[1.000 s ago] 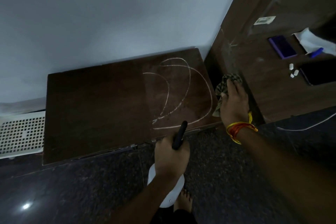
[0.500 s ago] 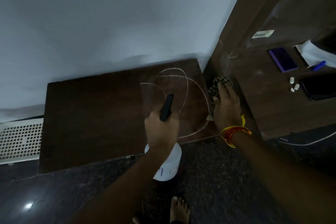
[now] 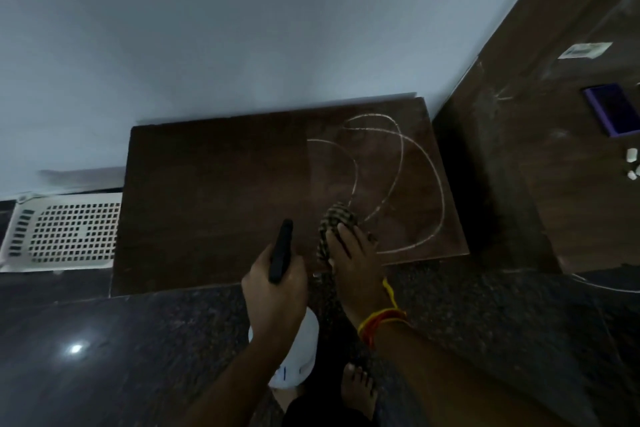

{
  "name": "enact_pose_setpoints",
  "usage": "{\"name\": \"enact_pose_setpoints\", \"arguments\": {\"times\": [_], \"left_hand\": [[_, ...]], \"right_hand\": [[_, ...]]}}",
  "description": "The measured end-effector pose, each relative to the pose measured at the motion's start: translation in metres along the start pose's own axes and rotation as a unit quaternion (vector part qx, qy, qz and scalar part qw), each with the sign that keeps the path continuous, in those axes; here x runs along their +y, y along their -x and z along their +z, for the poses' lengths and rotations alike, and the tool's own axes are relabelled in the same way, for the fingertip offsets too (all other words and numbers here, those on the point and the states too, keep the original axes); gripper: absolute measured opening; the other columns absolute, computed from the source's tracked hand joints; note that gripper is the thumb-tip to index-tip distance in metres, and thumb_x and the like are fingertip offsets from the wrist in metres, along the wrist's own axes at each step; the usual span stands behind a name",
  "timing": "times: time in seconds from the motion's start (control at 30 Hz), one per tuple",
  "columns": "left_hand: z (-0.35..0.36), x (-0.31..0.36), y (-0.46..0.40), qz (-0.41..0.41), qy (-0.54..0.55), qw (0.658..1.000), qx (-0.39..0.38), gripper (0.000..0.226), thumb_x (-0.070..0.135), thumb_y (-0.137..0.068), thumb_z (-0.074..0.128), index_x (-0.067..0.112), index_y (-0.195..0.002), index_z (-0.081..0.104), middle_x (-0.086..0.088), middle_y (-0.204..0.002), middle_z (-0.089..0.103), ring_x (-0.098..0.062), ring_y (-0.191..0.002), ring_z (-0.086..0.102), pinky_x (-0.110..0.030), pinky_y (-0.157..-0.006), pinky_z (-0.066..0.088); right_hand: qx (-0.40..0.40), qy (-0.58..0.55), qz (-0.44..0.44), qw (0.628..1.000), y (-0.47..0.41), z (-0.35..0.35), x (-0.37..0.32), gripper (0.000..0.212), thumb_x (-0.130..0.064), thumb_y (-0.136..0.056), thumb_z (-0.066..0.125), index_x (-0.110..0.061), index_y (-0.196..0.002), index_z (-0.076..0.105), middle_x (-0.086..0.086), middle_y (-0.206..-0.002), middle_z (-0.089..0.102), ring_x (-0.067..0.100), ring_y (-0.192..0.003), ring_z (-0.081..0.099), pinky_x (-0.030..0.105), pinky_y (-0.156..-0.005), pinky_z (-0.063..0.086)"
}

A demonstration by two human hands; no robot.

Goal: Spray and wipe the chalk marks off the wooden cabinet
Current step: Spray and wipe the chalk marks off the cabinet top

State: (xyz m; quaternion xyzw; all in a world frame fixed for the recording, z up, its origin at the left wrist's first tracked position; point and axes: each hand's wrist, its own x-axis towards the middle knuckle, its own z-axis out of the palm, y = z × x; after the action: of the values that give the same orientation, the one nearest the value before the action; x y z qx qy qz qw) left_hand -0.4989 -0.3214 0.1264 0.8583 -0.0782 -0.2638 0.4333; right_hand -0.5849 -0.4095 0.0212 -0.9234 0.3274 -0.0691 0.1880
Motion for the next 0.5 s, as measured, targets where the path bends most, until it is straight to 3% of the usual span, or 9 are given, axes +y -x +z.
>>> {"name": "enact_pose_setpoints", "arguments": {"times": [0.07, 0.33, 0.5], "left_hand": [[-0.003, -0.003, -0.006, -0.008, 0.01, 1.0, 0.01, 0.033, 0.009, -0.09, 0.056, 0.013, -0.061, 0.043, -0.005, -0.055, 0.04, -0.019, -0.049, 0.035, -0.029, -0.049, 0.028], [-0.003, -0.002, -0.038, -0.018, 0.055, 0.998, 0.029, 0.03, 0.013, -0.086, 0.057, 0.014, -0.059, 0.044, -0.007, -0.055, 0.044, -0.024, -0.052, 0.042, -0.038, -0.051, 0.036], [-0.013, 0.011, -0.05, -0.028, 0.048, 0.998, 0.02, 0.023, 0.018, -0.083, 0.055, 0.013, -0.062, 0.048, -0.009, -0.058, 0.048, -0.03, -0.056, 0.048, -0.055, -0.059, 0.05]], "right_hand": [[0.011, 0.018, 0.013, 1.0, -0.002, 0.007, -0.004, 0.062, -0.004, -0.062, 0.085, -0.005, -0.12, 0.062, 0.019, -0.123, 0.061, 0.046, -0.113, 0.056, 0.057, -0.083, 0.052], [0.021, 0.046, 0.033, 0.998, -0.048, 0.021, -0.014, 0.052, -0.015, -0.085, 0.065, -0.009, -0.134, 0.048, 0.017, -0.139, 0.048, 0.045, -0.129, 0.04, 0.06, -0.097, 0.041], [0.034, 0.052, 0.046, 0.997, -0.025, 0.024, -0.023, 0.056, -0.014, -0.083, 0.067, -0.009, -0.135, 0.048, 0.016, -0.139, 0.049, 0.044, -0.128, 0.043, 0.06, -0.095, 0.044]]}}
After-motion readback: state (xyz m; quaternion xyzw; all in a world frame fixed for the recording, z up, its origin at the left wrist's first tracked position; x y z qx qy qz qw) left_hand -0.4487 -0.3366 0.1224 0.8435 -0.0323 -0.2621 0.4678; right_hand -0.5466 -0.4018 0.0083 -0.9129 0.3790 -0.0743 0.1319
